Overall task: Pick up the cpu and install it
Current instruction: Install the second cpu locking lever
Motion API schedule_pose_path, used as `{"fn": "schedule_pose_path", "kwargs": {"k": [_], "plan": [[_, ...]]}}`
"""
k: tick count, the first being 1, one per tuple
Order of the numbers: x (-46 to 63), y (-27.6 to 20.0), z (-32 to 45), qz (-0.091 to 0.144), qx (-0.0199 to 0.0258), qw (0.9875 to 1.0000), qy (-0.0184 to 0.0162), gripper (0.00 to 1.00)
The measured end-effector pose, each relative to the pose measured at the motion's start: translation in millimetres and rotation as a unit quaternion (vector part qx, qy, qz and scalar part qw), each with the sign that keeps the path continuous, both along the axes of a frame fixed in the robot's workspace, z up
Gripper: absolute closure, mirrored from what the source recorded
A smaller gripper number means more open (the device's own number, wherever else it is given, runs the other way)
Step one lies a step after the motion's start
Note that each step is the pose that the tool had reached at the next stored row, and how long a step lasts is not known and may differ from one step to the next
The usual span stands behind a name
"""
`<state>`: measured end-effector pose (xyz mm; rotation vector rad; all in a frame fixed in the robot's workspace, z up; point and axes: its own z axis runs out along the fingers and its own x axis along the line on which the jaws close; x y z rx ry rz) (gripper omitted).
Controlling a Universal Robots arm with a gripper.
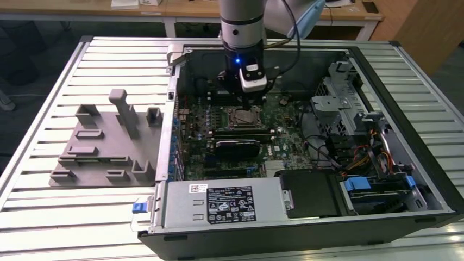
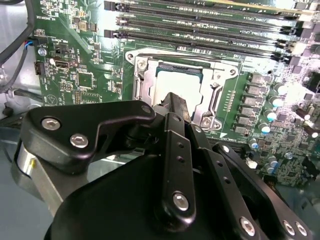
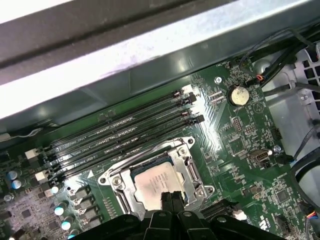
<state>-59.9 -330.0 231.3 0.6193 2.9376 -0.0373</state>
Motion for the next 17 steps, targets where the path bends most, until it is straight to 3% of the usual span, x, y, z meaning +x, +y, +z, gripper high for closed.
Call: {"fn": "schedule_pose_path", "kwargs": {"k": [6,9,17], "plan": [[1.2,-0.3,0.2,0.000,-0.0001,1.0000,0.0028,0.89],[5.6,-2.1,0.1,0.000,0.0000,1.0000,0.0092,0.89],[13.3,-9.7,-0.3,0.000,0.0001,0.9998,0.0197,0.89]]}}
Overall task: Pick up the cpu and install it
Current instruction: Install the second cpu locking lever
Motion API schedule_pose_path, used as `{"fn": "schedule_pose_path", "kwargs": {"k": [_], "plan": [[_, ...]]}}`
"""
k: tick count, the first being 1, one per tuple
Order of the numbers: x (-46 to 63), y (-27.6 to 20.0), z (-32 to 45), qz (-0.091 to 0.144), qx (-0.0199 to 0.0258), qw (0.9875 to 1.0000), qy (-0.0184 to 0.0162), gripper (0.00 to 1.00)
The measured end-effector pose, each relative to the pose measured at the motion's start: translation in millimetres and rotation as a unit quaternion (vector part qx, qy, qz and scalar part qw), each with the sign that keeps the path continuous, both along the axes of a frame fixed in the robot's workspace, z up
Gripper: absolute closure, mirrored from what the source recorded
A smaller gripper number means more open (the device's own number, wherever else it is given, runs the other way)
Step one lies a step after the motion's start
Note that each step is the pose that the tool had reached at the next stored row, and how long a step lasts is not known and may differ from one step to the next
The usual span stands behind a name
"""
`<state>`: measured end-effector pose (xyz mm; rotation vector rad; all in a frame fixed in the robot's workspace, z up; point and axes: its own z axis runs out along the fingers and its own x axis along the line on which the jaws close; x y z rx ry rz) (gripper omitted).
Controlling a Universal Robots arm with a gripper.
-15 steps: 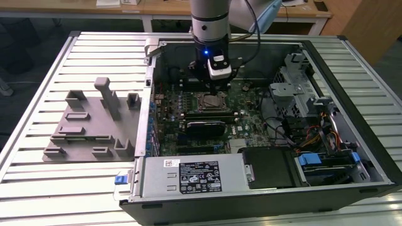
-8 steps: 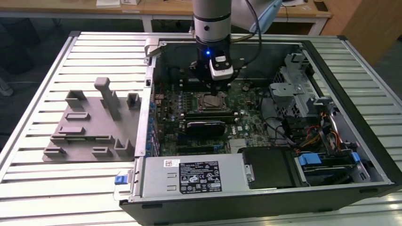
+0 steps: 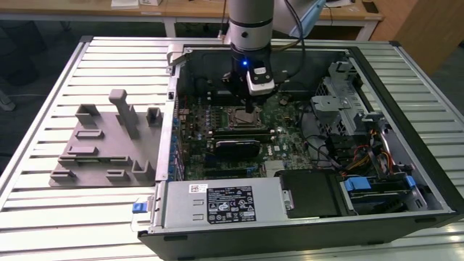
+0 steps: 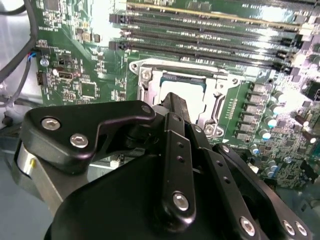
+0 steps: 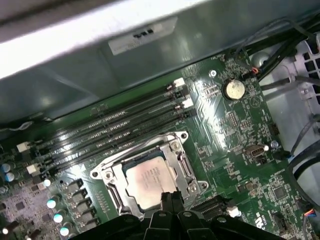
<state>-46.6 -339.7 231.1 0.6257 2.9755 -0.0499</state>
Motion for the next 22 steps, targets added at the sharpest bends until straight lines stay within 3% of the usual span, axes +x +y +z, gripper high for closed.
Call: {"fn": "schedule_pose_path", "kwargs": {"k": [11,15,22], "plan": [[0.2,-18.7,-1.2,0.001,0.0000,1.0000,0.0035,0.89],[0.2,-20.7,-2.4,0.011,-0.0003,0.9999,0.0067,0.89],[-1.0,-21.8,-3.8,0.045,-0.0006,0.9990,0.0077,0.89]]}}
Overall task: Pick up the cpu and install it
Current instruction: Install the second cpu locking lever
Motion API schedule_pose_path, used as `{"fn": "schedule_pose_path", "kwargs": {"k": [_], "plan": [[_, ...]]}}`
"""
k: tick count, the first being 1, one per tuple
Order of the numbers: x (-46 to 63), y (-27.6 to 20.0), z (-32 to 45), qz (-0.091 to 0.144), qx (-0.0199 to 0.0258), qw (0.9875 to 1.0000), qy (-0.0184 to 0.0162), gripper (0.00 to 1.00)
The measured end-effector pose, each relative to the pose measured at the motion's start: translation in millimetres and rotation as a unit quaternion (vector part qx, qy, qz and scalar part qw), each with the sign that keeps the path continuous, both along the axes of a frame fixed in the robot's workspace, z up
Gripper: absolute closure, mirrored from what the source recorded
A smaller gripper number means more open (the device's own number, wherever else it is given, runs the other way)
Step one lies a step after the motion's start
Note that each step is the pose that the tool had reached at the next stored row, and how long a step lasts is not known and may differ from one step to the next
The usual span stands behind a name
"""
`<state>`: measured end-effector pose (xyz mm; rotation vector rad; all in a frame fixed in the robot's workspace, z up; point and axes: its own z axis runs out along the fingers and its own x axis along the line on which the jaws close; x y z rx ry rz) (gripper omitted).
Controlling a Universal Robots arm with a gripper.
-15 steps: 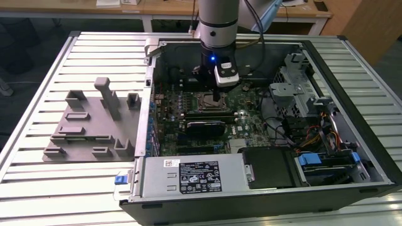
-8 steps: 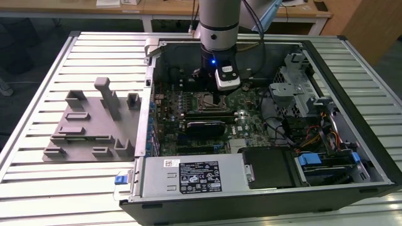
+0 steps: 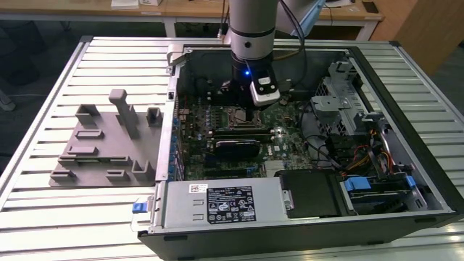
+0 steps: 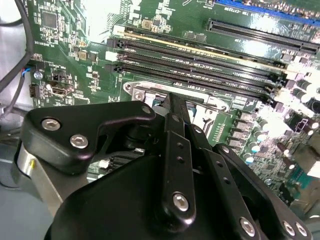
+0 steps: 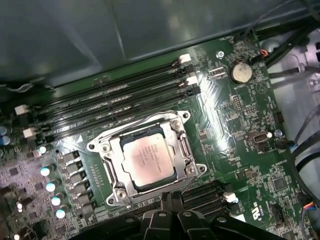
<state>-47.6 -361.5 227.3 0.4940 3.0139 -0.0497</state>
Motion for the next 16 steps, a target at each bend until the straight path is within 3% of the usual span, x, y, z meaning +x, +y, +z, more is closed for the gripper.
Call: {"fn": "schedule_pose_path", "kwargs": {"k": [9,16], "plan": [[-4.6,-6.5,-0.3,0.028,0.0001,0.9996,-0.0001,0.89],[-5.8,-8.1,-1.2,0.061,0.0001,0.9981,0.0000,0.89]]}}
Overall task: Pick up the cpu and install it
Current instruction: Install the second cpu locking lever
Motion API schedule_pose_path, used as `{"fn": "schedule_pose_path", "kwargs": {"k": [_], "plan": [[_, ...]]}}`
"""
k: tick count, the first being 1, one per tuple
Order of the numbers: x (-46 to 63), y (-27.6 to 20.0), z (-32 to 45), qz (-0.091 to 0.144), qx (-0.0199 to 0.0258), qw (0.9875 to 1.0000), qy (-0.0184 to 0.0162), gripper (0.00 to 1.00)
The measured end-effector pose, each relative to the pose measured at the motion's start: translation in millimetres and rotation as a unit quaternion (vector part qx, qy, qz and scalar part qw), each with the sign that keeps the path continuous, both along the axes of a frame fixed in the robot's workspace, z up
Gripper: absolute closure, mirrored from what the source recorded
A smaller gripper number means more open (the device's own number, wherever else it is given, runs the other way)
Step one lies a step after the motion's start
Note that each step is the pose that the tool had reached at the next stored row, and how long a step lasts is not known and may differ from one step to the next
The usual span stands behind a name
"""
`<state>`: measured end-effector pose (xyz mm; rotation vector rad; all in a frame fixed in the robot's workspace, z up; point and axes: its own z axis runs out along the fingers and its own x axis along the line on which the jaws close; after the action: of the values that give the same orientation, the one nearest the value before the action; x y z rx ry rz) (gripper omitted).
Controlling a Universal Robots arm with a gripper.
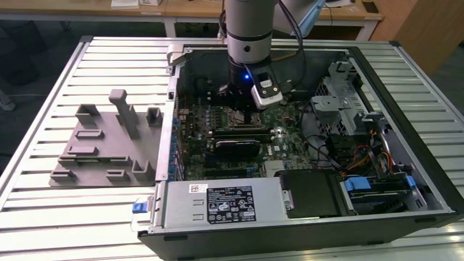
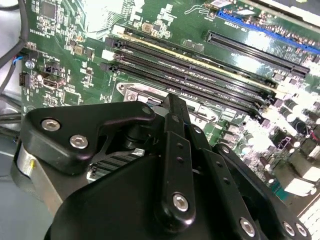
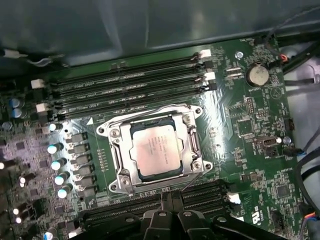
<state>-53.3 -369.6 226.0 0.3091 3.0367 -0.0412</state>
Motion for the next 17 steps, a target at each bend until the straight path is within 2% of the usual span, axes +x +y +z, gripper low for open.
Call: {"fn": "schedule_pose_path", "kwargs": {"k": [10,17], "plan": [[-1.6,-2.5,-2.6,0.049,0.0000,0.9988,0.0000,0.89],[-5.2,-5.7,-5.8,0.075,0.0000,0.9972,0.0000,0.89]]}}
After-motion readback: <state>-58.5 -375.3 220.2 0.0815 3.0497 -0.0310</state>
